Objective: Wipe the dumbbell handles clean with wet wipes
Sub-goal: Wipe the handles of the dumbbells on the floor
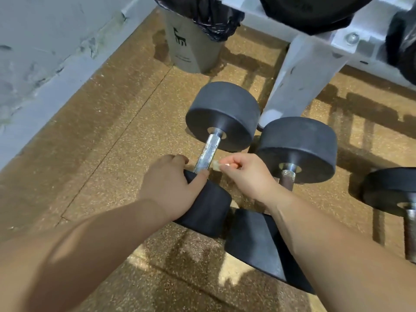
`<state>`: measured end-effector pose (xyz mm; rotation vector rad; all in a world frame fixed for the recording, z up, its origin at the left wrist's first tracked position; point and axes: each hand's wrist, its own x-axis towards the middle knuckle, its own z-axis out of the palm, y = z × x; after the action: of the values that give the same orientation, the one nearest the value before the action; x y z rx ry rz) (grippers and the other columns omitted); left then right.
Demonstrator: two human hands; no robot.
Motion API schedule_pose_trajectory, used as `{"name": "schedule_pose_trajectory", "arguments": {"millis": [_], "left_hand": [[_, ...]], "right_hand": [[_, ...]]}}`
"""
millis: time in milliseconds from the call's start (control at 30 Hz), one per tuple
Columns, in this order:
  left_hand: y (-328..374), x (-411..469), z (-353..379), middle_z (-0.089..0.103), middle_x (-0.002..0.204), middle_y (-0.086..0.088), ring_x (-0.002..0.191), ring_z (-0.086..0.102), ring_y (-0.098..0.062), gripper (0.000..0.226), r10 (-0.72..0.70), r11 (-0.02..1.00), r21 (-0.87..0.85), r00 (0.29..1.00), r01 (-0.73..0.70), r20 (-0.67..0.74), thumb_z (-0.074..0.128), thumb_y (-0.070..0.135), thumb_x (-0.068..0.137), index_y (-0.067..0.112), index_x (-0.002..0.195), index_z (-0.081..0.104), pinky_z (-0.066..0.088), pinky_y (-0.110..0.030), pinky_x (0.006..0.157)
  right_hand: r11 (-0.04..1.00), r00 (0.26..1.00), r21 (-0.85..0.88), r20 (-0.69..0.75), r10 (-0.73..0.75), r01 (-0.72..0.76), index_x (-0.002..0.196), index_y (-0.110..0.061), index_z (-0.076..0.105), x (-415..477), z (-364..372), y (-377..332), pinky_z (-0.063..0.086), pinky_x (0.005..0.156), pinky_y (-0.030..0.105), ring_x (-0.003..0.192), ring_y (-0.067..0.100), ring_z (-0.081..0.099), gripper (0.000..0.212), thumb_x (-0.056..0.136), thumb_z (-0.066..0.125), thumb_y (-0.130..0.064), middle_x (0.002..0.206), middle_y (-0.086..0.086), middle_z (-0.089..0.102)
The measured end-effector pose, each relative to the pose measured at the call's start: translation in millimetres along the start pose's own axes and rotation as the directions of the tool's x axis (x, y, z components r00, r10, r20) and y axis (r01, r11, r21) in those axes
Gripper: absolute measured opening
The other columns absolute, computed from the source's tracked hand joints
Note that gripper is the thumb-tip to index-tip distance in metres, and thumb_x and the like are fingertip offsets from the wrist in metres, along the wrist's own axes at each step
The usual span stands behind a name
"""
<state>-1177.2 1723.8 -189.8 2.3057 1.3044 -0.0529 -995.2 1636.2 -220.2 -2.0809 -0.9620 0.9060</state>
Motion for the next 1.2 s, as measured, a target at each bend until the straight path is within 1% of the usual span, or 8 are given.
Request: {"name": "schedule_pose_trajectory", "arguments": {"millis": [100,333,533,633,767,867,1100,1200], "left_hand": [[-1.3,-0.5,1.8,0.059,0.129,-0.005,0.126,0.049,-0.027,0.07,0.0,0.999,-0.035,1.0,0.001,0.027,0.043,0.071,0.091,0.018,0.134,0.058,0.041,-0.041,0.105],[-2.0,-2.0,-11.5,0.046,0.152,-0.003,0.142,0.037,-0.024,0.071,-0.053,0.974,-0.214,0.991,0.079,0.126,0.04,0.067,0.096,0.019,0.147,0.047,0.032,-0.04,0.116],[-2.7,-4.8,-4.9,0.048,0.149,-0.005,0.14,0.038,-0.026,0.07,-0.08,0.994,-0.067,0.995,0.084,0.057,0.038,0.065,0.097,0.016,0.147,0.046,0.034,-0.041,0.111],[1.4,-8.1,-2.2,0.052,0.146,-0.003,0.136,0.044,-0.025,0.075,-0.085,0.996,-0.03,0.996,0.085,0.023,0.031,0.071,0.093,0.019,0.145,0.048,0.04,-0.042,0.107],[6.1,-8.3,1.9,0.054,0.141,0.002,0.127,0.052,-0.023,0.073,-0.083,0.997,0.001,0.997,0.083,-0.001,0.032,0.072,0.092,0.021,0.14,0.053,0.047,-0.041,0.102],[6.0,-8.1,2.4,0.057,0.133,0.0,0.123,0.052,-0.024,0.067,-0.07,0.998,0.004,0.997,0.07,-0.011,0.037,0.069,0.094,0.021,0.137,0.056,0.045,-0.038,0.101],[-0.7,-5.9,0.0,0.059,0.131,-0.001,0.128,0.047,-0.023,0.065,-0.069,0.997,-0.035,0.998,0.069,0.001,0.04,0.067,0.095,0.02,0.136,0.057,0.039,-0.037,0.105],[-1.9,-5.9,-1.4,0.06,0.132,-0.002,0.127,0.048,-0.023,0.061,-0.068,0.996,-0.051,0.998,0.068,-0.002,0.044,0.064,0.095,0.021,0.136,0.058,0.038,-0.036,0.104]], "right_hand": [[0.998,0.998,0.05,-0.058,-0.021,0.024,0.094,-0.024,0.078,10.6,7.5,-8.3,0.042,0.066,0.005,0.076,-0.001,0.061,0.008,0.087,0.074,-0.026,0.087,-0.012,0.07],[0.992,0.991,-0.043,-0.059,-0.121,0.119,0.094,-0.029,0.075,37.6,11.3,-22.1,0.043,0.068,0.02,0.066,0.004,0.055,0.007,0.089,0.07,-0.027,0.071,-0.012,0.06],[0.949,0.985,-0.268,-0.004,-0.174,0.167,0.096,-0.023,0.073,65.0,19.4,-21.2,0.05,0.087,0.037,0.093,0.022,0.063,0.014,0.097,0.059,-0.026,0.098,0.0,0.071],[0.946,0.982,-0.265,0.012,-0.189,0.185,0.093,-0.02,0.072,67.5,18.1,-10.2,0.051,0.083,0.039,0.087,0.022,0.062,0.012,0.095,0.061,-0.024,0.093,0.003,0.07],[0.836,0.876,-0.277,0.248,-0.415,0.474,0.075,-0.016,0.068,58.1,16.4,-5.5,0.049,0.075,0.032,0.076,0.013,0.059,0.015,0.09,0.066,-0.016,0.079,-0.006,0.069],[0.741,0.776,-0.278,0.391,-0.495,0.612,0.088,-0.017,0.074,50.3,19.6,0.4,0.051,0.075,0.029,0.081,0.014,0.065,0.005,0.089,0.069,-0.019,0.086,-0.005,0.073],[0.872,0.938,-0.361,0.02,-0.347,0.33,0.074,-0.018,0.063,82.2,15.4,-3.0,0.05,0.075,0.039,0.078,0.018,0.058,0.021,0.094,0.057,-0.024,0.082,0.0,0.066],[0.795,0.84,-0.292,0.303,-0.451,0.532,0.085,-0.016,0.074,47.3,24.5,-9.3,0.05,0.077,0.029,0.078,0.009,0.059,0.012,0.092,0.065,-0.019,0.084,-0.003,0.071]]}}
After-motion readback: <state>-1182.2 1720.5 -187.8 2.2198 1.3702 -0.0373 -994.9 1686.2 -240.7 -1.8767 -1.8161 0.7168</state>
